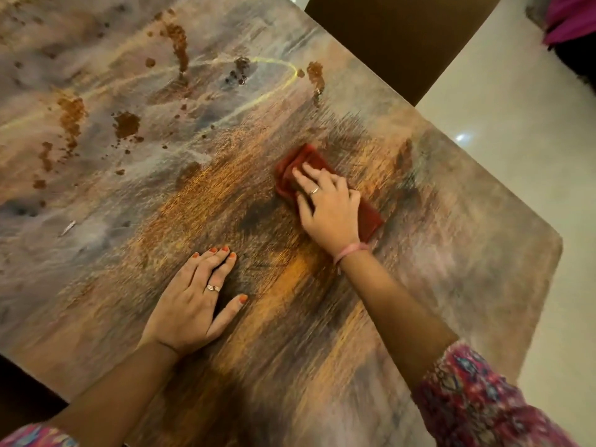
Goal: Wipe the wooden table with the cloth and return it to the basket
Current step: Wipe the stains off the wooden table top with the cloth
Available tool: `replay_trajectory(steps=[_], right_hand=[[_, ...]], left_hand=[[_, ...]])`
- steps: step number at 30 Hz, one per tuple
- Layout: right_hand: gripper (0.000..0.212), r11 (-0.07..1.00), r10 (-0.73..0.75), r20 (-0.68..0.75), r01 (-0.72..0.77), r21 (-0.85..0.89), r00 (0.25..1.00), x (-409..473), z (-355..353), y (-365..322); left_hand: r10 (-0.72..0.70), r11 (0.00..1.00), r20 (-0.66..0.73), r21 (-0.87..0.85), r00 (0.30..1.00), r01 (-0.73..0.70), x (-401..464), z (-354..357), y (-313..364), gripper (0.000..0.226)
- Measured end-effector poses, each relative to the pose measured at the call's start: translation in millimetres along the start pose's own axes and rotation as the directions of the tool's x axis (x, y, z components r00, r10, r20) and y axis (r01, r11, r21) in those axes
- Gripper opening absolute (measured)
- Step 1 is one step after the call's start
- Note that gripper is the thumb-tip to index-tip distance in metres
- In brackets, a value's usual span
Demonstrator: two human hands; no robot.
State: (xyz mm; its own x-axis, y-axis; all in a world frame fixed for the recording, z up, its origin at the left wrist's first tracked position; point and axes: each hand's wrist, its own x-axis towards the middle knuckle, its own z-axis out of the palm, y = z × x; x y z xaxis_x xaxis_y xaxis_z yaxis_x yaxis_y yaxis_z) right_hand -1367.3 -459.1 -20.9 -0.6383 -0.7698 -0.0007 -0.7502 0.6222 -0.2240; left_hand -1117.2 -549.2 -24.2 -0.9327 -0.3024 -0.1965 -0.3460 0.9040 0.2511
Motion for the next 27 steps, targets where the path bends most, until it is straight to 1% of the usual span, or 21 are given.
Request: replay_trajectory(steps=[1,3,4,6,8,11,13,14,15,16,17,18,20,21,22,23,25,27], right_hand=[[0.039,0.999,-0.034,0.011,0.034,-0.008,0.999,-7.4,1.2,-1.4],[0.039,1.0,-0.022,0.014,0.022,0.008,1.0,4.1,-0.2,13.9],[0.04,1.0,0.02,0.004,-0.02,0.004,1.0,20.0,-1.8,26.5],[0.044,0.982,0.187,0.009,-0.187,0.037,0.982,63.4,-8.1,56.3],[0.049,0.927,0.366,0.023,-0.367,0.078,0.93,107.9,-16.0,87.7],[0.055,0.82,0.566,0.036,-0.567,0.073,0.823,163.8,-27.8,123.6],[0.059,0.757,0.65,0.036,-0.651,0.057,0.759,182.9,-29.3,131.5],[0.06,0.738,0.672,0.024,-0.673,0.055,0.74,187.2,-27.5,130.5],[0.061,0.732,0.68,0.007,-0.68,0.051,0.733,187.2,-25.3,126.0],[0.062,0.743,0.668,-0.01,-0.668,0.044,0.744,183.6,-23.4,119.4],[0.062,0.774,0.633,-0.022,-0.632,0.036,0.774,176.5,-21.7,110.5],[0.062,0.824,0.566,-0.027,-0.566,0.026,0.824,166.4,-19.8,99.0],[0.059,0.934,0.356,-0.017,-0.356,0.001,0.934,135.7,-11.4,69.3],[0.058,0.972,0.234,-0.004,-0.234,0.003,0.972,114.9,-6.2,51.1],[0.056,0.994,0.107,0.016,-0.108,0.024,0.994,90.9,-0.4,31.7],[0.055,0.998,-0.018,0.045,0.015,0.057,0.999,66.1,5.3,13.1],[0.054,0.972,-0.224,0.108,0.213,0.103,0.969,25.4,14.5,-11.4],[0.053,0.945,-0.32,0.156,0.304,0.12,0.935,14.1,17.3,-13.4]], left_hand=[[0.003,1.0,-0.001,0.003,1.0,-0.003,-0.1,-0.5,0.4,0.073],[-0.001,1.0,-0.004,-0.003,1.0,0.001,-0.5,-1.6,1.7,0.073],[-0.005,1.0,-0.009,-0.009,1.0,0.005,-0.2,-2.3,2.0,0.073],[0.001,1.0,-0.015,-0.02,1.0,-0.002,0.2,-2.2,1.5,0.073],[0.012,1.0,-0.025,-0.027,1.0,-0.013,0.2,-1.8,0.7,0.073],[0.016,0.999,-0.034,-0.042,0.999,-0.018,0.7,-0.8,-0.9,0.072],[0.014,0.998,-0.036,-0.055,0.999,-0.016,0.4,1.4,-2.7,0.071],[0.017,0.998,-0.039,-0.053,0.999,-0.019,0.5,1.9,-3.6,0.071],[0.022,0.999,-0.043,-0.047,0.999,-0.024,0.5,2.4,-3.7,0.071],[0.029,0.999,-0.045,-0.041,0.999,-0.031,0.8,3.1,-3.6,0.071],[0.034,0.999,-0.043,-0.041,0.998,-0.036,0.8,3.5,-3.7,0.071],[0.034,0.998,-0.04,-0.047,0.999,-0.036,0.7,3.3,-3.8,0.071],[0.031,0.998,-0.035,-0.056,0.999,-0.033,0.4,2.9,-3.9,0.071],[0.031,0.998,-0.033,-0.052,0.999,-0.033,0.0,3.1,-3.9,0.071],[0.032,0.998,-0.032,-0.046,0.999,-0.033,-0.4,3.3,-3.9,0.071],[0.032,0.999,-0.035,-0.041,0.999,-0.033,-0.9,3.2,-3.6,0.07],[0.033,0.999,-0.047,-0.032,0.998,-0.034,-0.8,2.5,-2.8,0.069],[0.039,0.999,-0.045,-0.025,0.998,-0.04,-0.7,2.4,-3.0,0.069]])
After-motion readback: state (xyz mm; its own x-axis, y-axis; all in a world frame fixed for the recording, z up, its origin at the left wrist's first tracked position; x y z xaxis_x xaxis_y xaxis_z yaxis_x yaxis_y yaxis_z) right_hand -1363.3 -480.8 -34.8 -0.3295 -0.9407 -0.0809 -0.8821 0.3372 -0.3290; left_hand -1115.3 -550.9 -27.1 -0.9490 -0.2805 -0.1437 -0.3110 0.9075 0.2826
